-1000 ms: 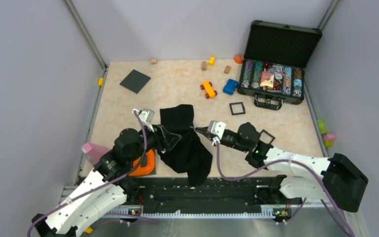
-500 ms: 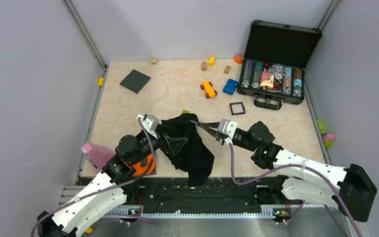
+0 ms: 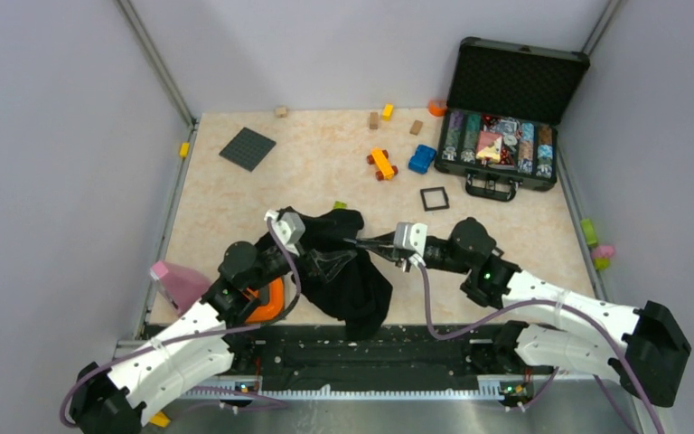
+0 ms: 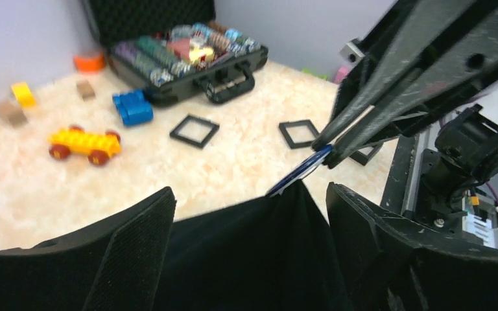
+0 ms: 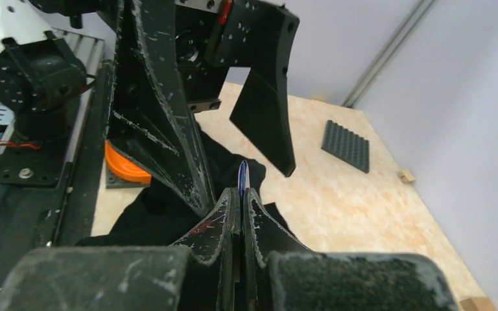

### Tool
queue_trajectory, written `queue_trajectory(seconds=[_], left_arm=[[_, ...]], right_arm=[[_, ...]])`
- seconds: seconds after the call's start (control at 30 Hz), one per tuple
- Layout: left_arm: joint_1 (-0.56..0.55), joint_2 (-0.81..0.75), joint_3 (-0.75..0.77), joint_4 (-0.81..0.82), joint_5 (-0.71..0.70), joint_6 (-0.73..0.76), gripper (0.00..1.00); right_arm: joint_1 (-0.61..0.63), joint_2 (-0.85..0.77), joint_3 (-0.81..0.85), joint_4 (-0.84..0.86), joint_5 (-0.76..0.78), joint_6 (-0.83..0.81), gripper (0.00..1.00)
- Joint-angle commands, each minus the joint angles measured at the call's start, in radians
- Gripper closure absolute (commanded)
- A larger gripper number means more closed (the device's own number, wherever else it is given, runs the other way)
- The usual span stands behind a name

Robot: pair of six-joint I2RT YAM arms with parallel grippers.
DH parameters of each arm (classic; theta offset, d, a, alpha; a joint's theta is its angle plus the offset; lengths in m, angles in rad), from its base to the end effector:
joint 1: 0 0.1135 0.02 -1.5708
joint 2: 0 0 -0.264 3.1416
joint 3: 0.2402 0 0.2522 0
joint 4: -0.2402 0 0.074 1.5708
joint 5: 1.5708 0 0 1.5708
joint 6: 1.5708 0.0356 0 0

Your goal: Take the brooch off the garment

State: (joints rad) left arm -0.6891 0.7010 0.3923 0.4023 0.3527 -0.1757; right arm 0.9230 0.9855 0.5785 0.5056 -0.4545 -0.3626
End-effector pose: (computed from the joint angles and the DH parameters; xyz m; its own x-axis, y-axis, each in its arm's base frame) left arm 0.1286 -0.1219 0.2766 -0.0797 -0.1469 -0.9859 0.8615 0.4874 -0.1422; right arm 0.1253 0.1915 0.3021 0.4032 0.0047 -0.9151 -0.8953 0.2090 -0.3934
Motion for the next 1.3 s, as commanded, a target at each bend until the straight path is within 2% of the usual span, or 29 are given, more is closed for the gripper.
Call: queue_trajectory(seconds=[0.0, 0.07, 0.17, 0.3, 0.4, 0.43, 0.47, 0.53, 0.57, 0.63, 0.67, 0.73, 0.77, 0.8, 0.83, 0.9, 0.93, 1.03, 1.07, 1.13, 1.17, 1.27], left_arm=[[0.001, -0.039, -0.134, 0.331, 0.154, 0.124, 0.13], [0.002, -0.039, -0.171, 0.421, 0.196, 0.138, 0.2], [0.0, -0.024, -0.137, 0.329, 0.231, 0.191, 0.25], [0.0, 0.0, -0.132, 0.342, 0.246, 0.204, 0.3], [0.0, 0.012, -0.116, 0.33, 0.248, 0.218, 0.55], [0.0, 0.019, -0.112, 0.33, 0.26, 0.218, 0.61], [-0.001, 0.024, -0.106, 0.332, 0.266, 0.215, 0.62], [-0.001, 0.034, -0.108, 0.361, 0.278, 0.201, 0.62], [-0.001, 0.038, -0.113, 0.385, 0.285, 0.194, 0.58], [-0.001, 0.041, -0.123, 0.428, 0.285, 0.183, 0.39], [-0.001, 0.039, -0.126, 0.441, 0.281, 0.182, 0.34], [-0.001, 0.021, -0.137, 0.442, 0.268, 0.195, 0.3], [-0.001, 0.01, -0.142, 0.436, 0.272, 0.206, 0.32], [-0.001, -0.004, -0.144, 0.429, 0.283, 0.215, 0.39], [-0.002, -0.007, -0.144, 0.425, 0.301, 0.218, 0.5], [-0.002, -0.002, -0.136, 0.411, 0.328, 0.211, 0.81], [-0.001, 0.005, -0.127, 0.391, 0.34, 0.212, 0.9], [-0.001, 0.025, -0.116, 0.359, 0.36, 0.219, 0.97], [-0.002, 0.026, -0.116, 0.359, 0.356, 0.215, 0.98], [-0.003, 0.022, -0.123, 0.37, 0.335, 0.202, 0.98], [-0.003, 0.016, -0.127, 0.378, 0.326, 0.196, 0.98], [-0.002, -0.002, -0.139, 0.393, 0.316, 0.192, 0.98]], right_arm=[[0.012, -0.041, 0.067, -0.031, -0.107, 0.029, 1.0], [0.012, -0.043, 0.077, -0.047, -0.126, 0.045, 1.0], [0.012, -0.043, 0.091, -0.061, -0.15, 0.065, 1.0], [0.01, -0.031, 0.112, -0.073, -0.165, 0.091, 1.0], [0.011, -0.002, 0.149, -0.111, -0.188, 0.113, 1.0], [0.01, 0.006, 0.159, -0.114, -0.191, 0.124, 1.0], [0.01, 0.013, 0.163, -0.112, -0.195, 0.135, 1.0], [0.011, 0.025, 0.168, -0.104, -0.204, 0.159, 1.0], [0.01, 0.032, 0.172, -0.104, -0.2, 0.174, 1.0], [0.01, 0.047, 0.186, -0.122, -0.21, 0.182, 1.0], [0.01, 0.056, 0.195, -0.135, -0.213, 0.186, 1.0], [0.01, 0.07, 0.213, -0.166, -0.218, 0.19, 1.0], [0.009, 0.075, 0.219, -0.179, -0.219, 0.192, 1.0], [0.009, 0.076, 0.22, -0.183, -0.219, 0.195, 1.0], [0.007, 0.077, 0.22, -0.181, -0.222, 0.197, 1.0], [0.004, 0.07, 0.217, -0.173, -0.223, 0.202, 1.0], [0.003, 0.067, 0.216, -0.17, -0.219, 0.207, 1.0], [-0.003, 0.055, 0.221, -0.181, -0.202, 0.217, 1.0], [-0.004, 0.051, 0.22, -0.183, -0.193, 0.222, 0.95], [-0.007, 0.037, 0.212, -0.178, -0.151, 0.242, 0.59], [-0.008, 0.027, 0.197, -0.169, -0.128, 0.251, 0.51], [-0.023, -0.019, 0.149, -0.132, -0.088, 0.257, 0.49]])
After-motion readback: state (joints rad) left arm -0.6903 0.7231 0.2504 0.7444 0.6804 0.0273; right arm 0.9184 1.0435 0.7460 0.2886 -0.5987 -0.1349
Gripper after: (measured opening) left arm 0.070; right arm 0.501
